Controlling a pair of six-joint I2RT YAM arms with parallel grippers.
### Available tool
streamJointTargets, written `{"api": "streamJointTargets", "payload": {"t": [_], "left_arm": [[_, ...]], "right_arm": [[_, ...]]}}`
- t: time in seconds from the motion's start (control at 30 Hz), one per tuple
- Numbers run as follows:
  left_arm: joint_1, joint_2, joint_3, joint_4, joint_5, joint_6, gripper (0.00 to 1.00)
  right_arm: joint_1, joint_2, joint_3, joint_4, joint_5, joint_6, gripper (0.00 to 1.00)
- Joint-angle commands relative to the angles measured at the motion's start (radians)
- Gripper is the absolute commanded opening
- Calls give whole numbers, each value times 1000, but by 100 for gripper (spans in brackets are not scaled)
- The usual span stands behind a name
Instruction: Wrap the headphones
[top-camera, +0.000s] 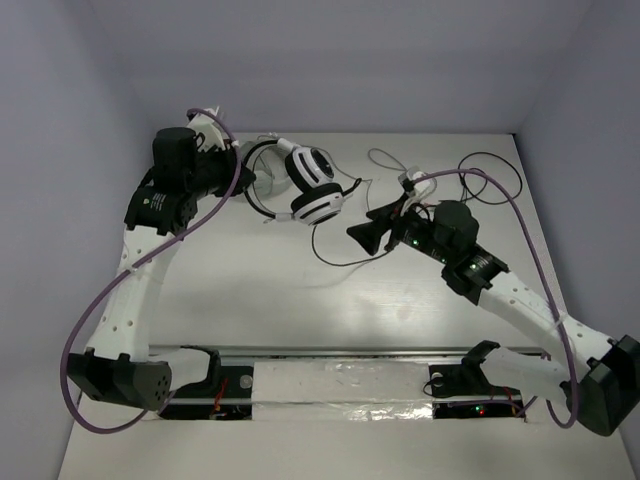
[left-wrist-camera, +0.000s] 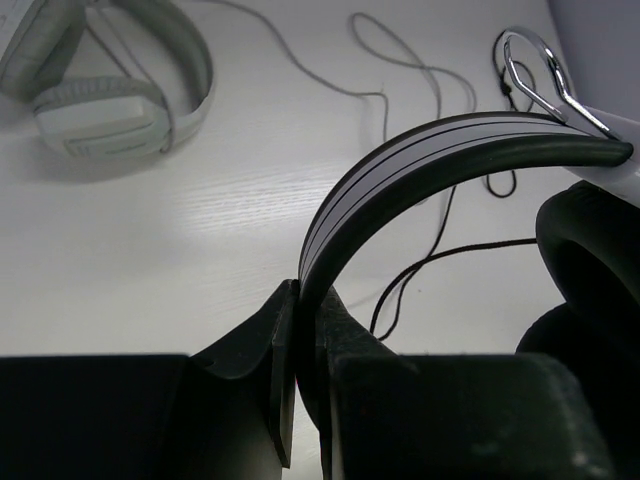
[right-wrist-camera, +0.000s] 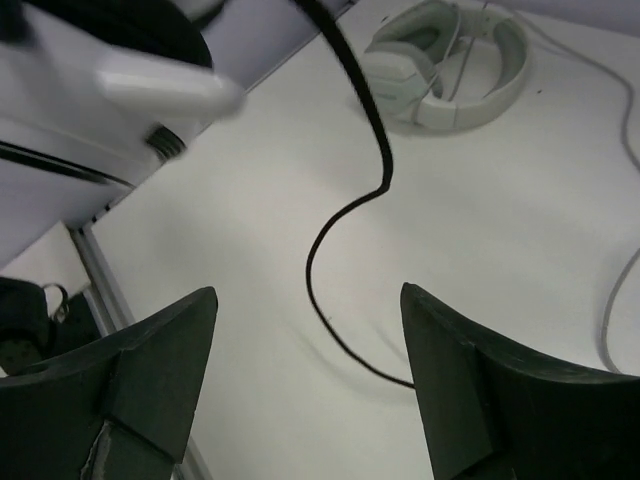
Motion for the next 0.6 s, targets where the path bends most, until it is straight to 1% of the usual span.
{"api": "streamJointTargets", "payload": {"t": [0.0,0.2,0.23,0.4,0.57], "left_arm": [[-3,-10,78,149,107,-49,0],[-3,13,113,190,177,-76,0],[-3,14,119,194,185,-79,0],[-12,10,117,217,219,-102,0],[-12,0,107,241,242,-123,0]], "right_arm": [[8,66,10,92,-139,-68,80],[8,204,-30,221,-149,-19,80],[8,218,-50,271,-147,-11,80],[8,327,-58,322,-189,18,80],[8,419,-111,468,-184,89,81]]}}
